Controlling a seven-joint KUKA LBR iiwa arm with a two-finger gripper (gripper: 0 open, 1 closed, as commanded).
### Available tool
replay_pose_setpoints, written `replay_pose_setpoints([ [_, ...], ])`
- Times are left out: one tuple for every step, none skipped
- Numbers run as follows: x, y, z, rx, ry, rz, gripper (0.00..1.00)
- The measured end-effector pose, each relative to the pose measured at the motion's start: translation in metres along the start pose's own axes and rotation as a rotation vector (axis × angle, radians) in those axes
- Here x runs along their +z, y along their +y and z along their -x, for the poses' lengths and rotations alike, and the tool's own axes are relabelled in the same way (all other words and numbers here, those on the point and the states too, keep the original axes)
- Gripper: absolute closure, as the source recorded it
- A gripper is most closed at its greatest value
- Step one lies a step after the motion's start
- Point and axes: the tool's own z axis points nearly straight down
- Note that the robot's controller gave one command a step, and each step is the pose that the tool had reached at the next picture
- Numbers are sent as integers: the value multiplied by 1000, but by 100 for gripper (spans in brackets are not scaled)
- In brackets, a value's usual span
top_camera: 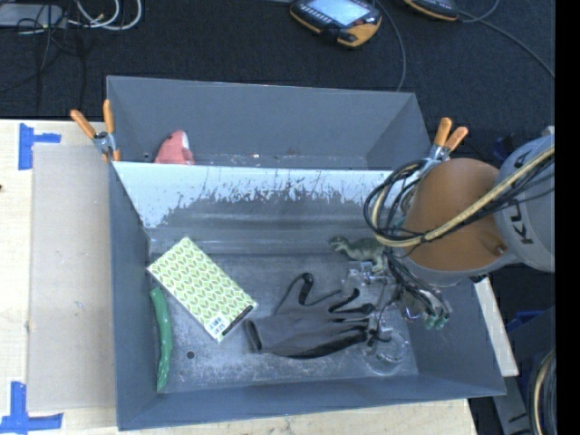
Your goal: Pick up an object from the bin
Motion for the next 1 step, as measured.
replay_pose_setpoints([
  [5, 2, -20, 17, 4, 1, 0],
])
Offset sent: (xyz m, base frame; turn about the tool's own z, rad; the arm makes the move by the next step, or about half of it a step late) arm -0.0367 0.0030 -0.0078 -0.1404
